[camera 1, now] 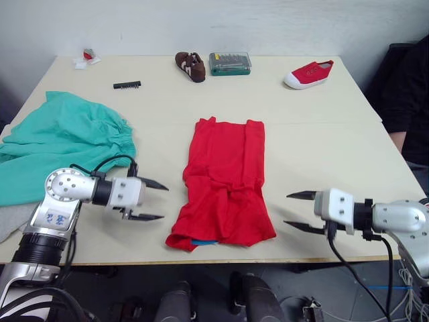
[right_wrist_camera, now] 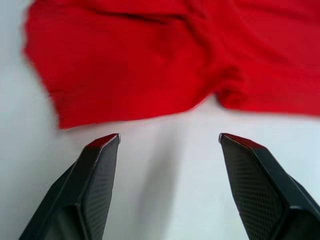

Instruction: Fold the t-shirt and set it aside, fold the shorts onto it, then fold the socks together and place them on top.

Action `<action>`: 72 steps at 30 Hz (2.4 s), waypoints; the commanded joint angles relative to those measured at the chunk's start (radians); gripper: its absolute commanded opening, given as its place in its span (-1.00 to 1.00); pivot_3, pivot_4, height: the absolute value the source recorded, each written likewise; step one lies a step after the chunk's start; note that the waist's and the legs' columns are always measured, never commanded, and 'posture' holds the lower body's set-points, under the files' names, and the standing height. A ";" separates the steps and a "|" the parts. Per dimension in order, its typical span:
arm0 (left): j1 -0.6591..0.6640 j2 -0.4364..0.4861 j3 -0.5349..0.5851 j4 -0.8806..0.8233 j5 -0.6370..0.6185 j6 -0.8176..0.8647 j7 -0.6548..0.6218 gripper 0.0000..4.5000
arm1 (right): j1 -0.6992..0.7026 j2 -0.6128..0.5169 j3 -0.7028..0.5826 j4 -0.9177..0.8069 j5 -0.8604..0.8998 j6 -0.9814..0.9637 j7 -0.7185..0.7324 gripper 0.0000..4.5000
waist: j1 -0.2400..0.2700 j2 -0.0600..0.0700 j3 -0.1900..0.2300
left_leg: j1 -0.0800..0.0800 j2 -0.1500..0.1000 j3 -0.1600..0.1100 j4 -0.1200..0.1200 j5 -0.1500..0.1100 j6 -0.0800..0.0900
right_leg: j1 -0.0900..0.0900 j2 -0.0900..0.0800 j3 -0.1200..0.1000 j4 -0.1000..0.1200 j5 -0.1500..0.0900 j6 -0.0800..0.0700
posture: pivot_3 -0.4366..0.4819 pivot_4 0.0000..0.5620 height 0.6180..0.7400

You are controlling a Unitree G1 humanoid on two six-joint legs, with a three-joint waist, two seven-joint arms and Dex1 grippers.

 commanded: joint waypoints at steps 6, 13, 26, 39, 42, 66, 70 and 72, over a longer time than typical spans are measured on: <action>-0.043 -0.039 -0.077 0.144 0.015 -0.424 0.025 0.63 | -0.106 0.043 0.146 0.190 -0.205 -0.522 -0.031 0.43 | 0.000 0.000 0.000 | 0.002 0.000 0.001 0.000 0.000 0.001 | 0.001 0.000 0.001 0.001 0.000 0.000 | -0.05 -0.47 1.00; -0.150 -0.130 -0.168 0.320 0.101 -0.610 0.097 0.63 | -0.200 0.155 0.236 0.360 -0.340 -0.632 -0.152 0.43 | 0.012 0.001 0.000 | 0.010 -0.001 0.002 0.001 -0.001 0.006 | 0.009 -0.001 0.000 0.001 0.000 0.000 | -0.05 -0.47 1.00; -0.176 -0.177 -0.237 0.341 0.025 -0.531 0.132 -0.64 | -0.224 0.154 0.270 0.333 -0.297 -0.586 -0.195 -0.78 | 0.010 0.001 0.000 | 0.014 0.000 0.000 0.001 -0.004 0.009 | 0.015 -0.001 0.000 0.001 0.000 -0.001 | -0.05 -0.47 1.00; 0.005 -0.122 -0.175 -0.088 -0.173 0.043 0.136 -0.98 | -0.053 0.074 0.201 0.008 -0.030 -0.169 -0.136 -1.00 | 0.001 0.001 0.000 | 0.013 0.001 -0.002 0.001 -0.005 0.009 | 0.016 0.000 -0.001 -0.001 -0.001 -0.002 | -0.05 -0.47 1.00; 0.082 -0.055 -0.145 -0.240 -0.261 0.245 0.117 -0.98 | 0.023 0.031 0.171 -0.140 0.065 -0.020 -0.115 -1.00 | -0.002 0.002 0.000 | 0.013 0.002 -0.003 0.000 -0.006 0.008 | 0.015 0.000 -0.001 -0.001 -0.002 -0.003 | -0.05 -0.47 1.00; -0.123 -0.249 0.056 -0.218 -0.520 1.155 0.535 -0.98 | -0.389 0.089 0.153 0.095 0.197 0.487 -0.037 -1.00 | 0.023 0.002 0.003 | 0.010 0.002 -0.006 0.000 -0.002 0.006 | 0.015 0.002 -0.004 -0.005 -0.002 -0.004 | -0.05 -0.47 1.00; -0.258 -0.339 0.063 -0.062 -0.478 1.188 0.602 -0.98 | -0.555 0.176 0.183 0.304 0.142 0.557 -0.064 -1.00 | 0.022 0.002 0.003 | 0.008 0.002 -0.005 0.000 0.001 -0.001 | 0.013 0.003 -0.004 0.001 -0.001 -0.004 | -0.05 -0.47 1.00; -0.316 -0.377 0.039 0.026 -0.431 1.162 0.605 -0.98 | -0.635 0.220 0.199 0.415 0.110 0.563 -0.068 -1.00 | 0.021 0.002 0.003 | 0.006 0.001 -0.003 0.001 0.001 0.000 | 0.010 0.003 -0.004 0.001 -0.001 -0.003 | -0.05 -0.47 1.00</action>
